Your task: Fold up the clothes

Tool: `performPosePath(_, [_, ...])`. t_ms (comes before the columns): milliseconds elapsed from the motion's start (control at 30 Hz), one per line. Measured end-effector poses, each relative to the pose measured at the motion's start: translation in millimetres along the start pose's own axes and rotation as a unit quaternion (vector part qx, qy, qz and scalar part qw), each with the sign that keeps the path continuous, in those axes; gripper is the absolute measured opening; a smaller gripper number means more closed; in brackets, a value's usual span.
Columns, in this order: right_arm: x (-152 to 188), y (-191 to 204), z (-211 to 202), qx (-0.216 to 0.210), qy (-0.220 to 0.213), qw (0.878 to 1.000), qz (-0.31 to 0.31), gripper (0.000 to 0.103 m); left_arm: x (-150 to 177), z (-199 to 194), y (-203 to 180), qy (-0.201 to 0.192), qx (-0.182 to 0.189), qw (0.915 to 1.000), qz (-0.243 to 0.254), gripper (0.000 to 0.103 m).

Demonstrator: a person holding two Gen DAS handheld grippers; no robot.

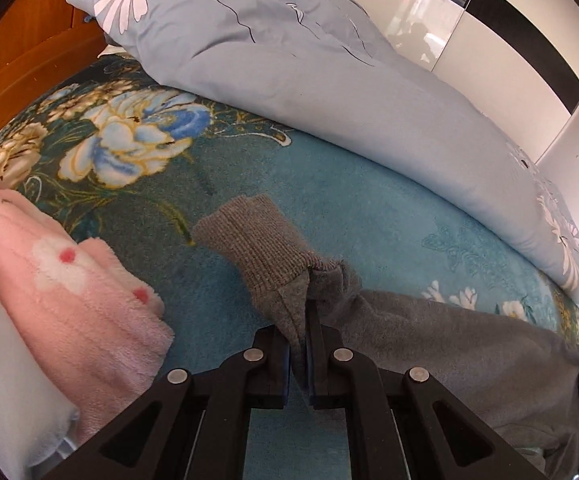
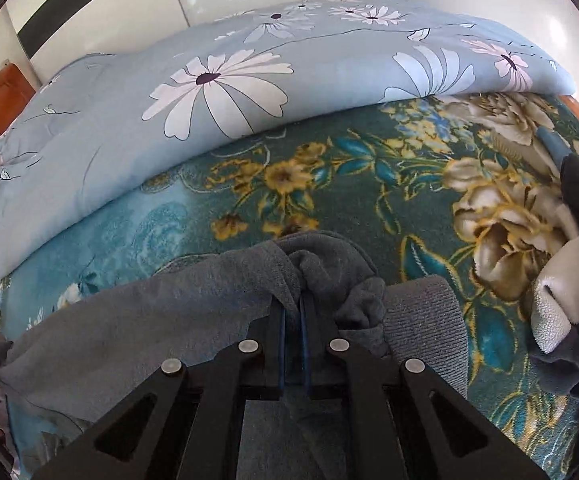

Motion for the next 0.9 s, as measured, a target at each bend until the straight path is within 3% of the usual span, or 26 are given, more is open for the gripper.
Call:
performPosePath(167, [0, 3, -13, 0.005, -0.005, 1.0, -0.021, 0.012, 6, -10, -4, 0.005, 0.0, 1.0, 0.007, 0.009])
performPosePath(233, [-2, 6, -24, 0.006, -0.014, 0.999, -0.031, 0.031, 10, -17, -6, 0.01, 0.0, 0.9999, 0.011, 0.018])
performPosePath(267, [-1, 6, -32, 0.0, -0.02, 0.999, -0.032, 0.049, 12, -22, -7, 0.011, 0.0, 0.9999, 0.012, 0.023])
performPosePath(300, [0, 7, -40, -0.006, -0.028, 0.999, -0.034, 0.052, 15, -28, -8, 0.013, 0.002, 0.9998, 0.013, 0.034])
performPosePath(333, [2, 7, -51, -0.012, -0.037, 0.999, -0.034, 0.052, 19, -35, -10, 0.014, 0.008, 0.9998, 0.014, 0.042])
performPosePath(433, [23, 5, -89, -0.041, -0.058, 0.997, -0.028, 0.052, 40, -65, -14, 0.013, 0.034, 0.9989, 0.029, 0.048])
performPosePath(600, [109, -3, -133, -0.099, -0.048, 0.993, -0.043, 0.053, 106, -121, -4, -0.011, 0.023, 0.9973, 0.069, 0.059])
performPosePath(767, [196, -30, -127, -0.113, -0.004, 0.993, -0.028, 0.053, 178, -152, 27, -0.008, 0.004, 0.9992, 0.04, 0.059])
performPosePath(900, [225, -46, -102, -0.133, 0.026, 0.99, 0.033, 0.053, 219, -163, 39, 0.0, -0.01, 1.0, 0.001, 0.059])
Point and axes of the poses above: each gripper's, at about its wrist camera, not at the fingertips, and z roughly the way its jaws point, y to its left, x to its underside, the point moved 2 cm from there along z, roughly the way its jaws point, and after that the axes turned 5 degrees about -z, right-handed, at the moved point
